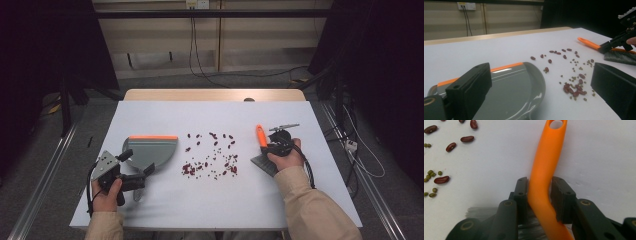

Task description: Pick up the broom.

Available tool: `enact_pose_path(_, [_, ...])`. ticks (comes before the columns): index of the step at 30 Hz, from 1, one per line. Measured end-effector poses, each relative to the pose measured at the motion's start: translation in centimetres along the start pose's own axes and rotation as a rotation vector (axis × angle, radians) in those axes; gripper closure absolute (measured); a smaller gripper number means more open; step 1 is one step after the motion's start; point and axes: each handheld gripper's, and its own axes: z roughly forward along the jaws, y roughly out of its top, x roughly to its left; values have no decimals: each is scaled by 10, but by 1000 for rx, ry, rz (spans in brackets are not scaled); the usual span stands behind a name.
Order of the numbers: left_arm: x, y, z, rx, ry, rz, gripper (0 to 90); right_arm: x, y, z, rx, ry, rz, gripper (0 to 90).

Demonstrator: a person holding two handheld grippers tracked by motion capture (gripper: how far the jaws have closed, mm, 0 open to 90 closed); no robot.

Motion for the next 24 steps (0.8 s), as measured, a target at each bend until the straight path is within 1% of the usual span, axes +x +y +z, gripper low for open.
enact_pose_path(2, [-1, 0, 2, 0, -3, -2, 32, 0, -1, 0, -6, 5, 2, 680])
enact_pose_path(4, [0, 1, 4, 5, -6, 2, 32, -2, -1, 0, -6, 13, 22, 680])
enact_pose_path(5, [0, 1, 4, 4, -3, 0, 32, -1, -1, 0, -7, 11, 18, 681])
enact_pose_path(6, [0, 2, 4, 5, -5, -1, 32, 0, -1, 0, -9, -2, 4, 682])
enact_pose_path(7, [0, 2, 5, 1, -3, 0, 32, 1, -1, -1, -12, -4, 5, 683])
enact_pose_path(9, [-1, 4, 5, 4, -1, 6, 32, 0, -1, -1, -8, 6, 24, 683])
enact_pose_path(11, [-3, 5, 5, 3, -4, 5, 32, 0, 0, -1, -7, 2, 16, 684])
enact_pose_path(12, [-4, 6, 6, 6, -5, 9, 32, -1, 1, -2, -5, 10, 19, 685])
enact_pose_path(13, [-4, 6, 6, 9, -4, 13, 32, -2, 1, -2, -6, 17, 31, 685])
enact_pose_path(16, [-6, 8, 6, 9, -3, 20, 32, -2, 2, -5, -10, 27, 23, 690])
enact_pose_path(18, [-6, 10, 6, 15, 0, 39, 32, -3, 4, -10, -28, 43, 30, 696])
enact_pose_path(20, [-7, 13, 4, 7, 2, 33, 32, -5, 5, -14, -49, 65, 48, 699])
enact_pose_path(22, [-8, 15, 4, -4, -7, 37, 31, -6, 6, -18, -64, 73, 52, 700])
enact_pose_path(24, [-10, 16, 4, -6, -11, 37, 31, -6, 6, -22, -93, 80, 64, 703])
